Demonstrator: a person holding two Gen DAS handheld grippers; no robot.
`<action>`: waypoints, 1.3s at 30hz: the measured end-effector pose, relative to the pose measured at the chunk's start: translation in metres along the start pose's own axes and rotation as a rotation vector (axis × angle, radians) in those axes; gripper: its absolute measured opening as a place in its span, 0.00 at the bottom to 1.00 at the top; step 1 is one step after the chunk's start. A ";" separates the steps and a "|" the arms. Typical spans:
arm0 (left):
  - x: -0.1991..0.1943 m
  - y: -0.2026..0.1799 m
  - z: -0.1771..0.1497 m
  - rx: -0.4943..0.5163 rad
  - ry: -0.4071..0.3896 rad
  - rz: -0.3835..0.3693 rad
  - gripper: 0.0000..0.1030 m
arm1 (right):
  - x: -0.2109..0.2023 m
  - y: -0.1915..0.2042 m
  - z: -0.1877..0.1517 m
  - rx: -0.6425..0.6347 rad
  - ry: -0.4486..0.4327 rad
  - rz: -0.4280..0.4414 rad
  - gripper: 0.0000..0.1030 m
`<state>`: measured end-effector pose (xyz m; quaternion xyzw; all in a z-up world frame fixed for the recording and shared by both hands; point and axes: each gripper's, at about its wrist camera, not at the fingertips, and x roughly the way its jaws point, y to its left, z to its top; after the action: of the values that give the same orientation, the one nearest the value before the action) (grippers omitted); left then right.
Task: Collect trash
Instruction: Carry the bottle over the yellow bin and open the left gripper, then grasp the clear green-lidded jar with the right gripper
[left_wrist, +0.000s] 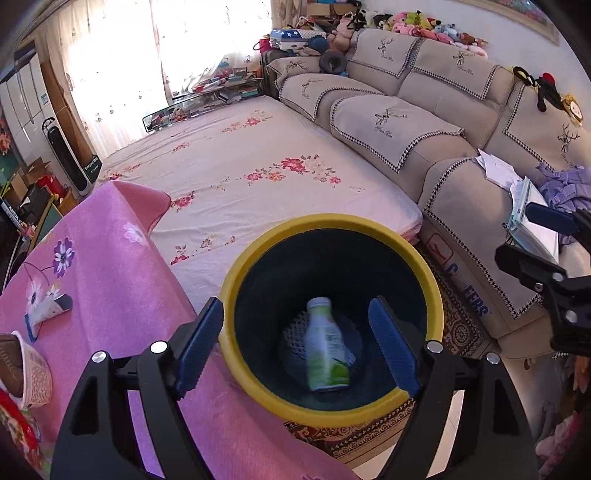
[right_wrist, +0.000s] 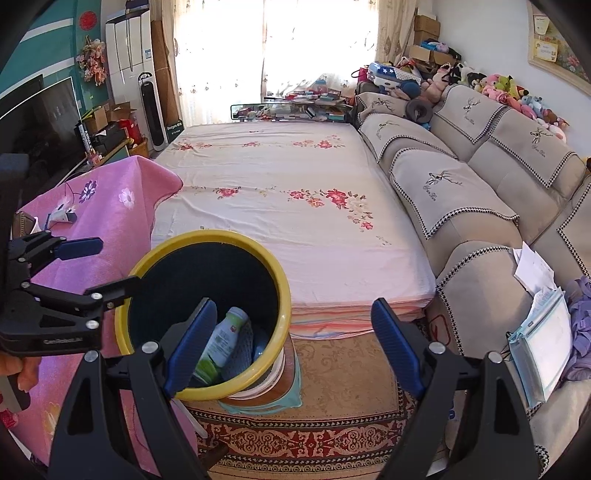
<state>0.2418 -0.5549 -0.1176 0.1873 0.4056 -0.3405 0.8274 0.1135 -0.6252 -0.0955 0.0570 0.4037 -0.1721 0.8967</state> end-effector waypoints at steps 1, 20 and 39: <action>-0.013 0.006 -0.005 -0.010 -0.016 0.004 0.79 | -0.001 0.003 0.000 -0.001 -0.002 0.005 0.79; -0.258 0.253 -0.261 -0.428 -0.125 0.360 0.89 | -0.010 0.269 -0.008 -0.349 0.035 0.444 0.79; -0.283 0.294 -0.322 -0.563 -0.135 0.384 0.89 | 0.002 0.419 -0.026 -0.624 0.118 0.585 0.82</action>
<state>0.1528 -0.0442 -0.0751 0.0017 0.3852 -0.0648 0.9206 0.2445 -0.2277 -0.1299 -0.0954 0.4537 0.2232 0.8574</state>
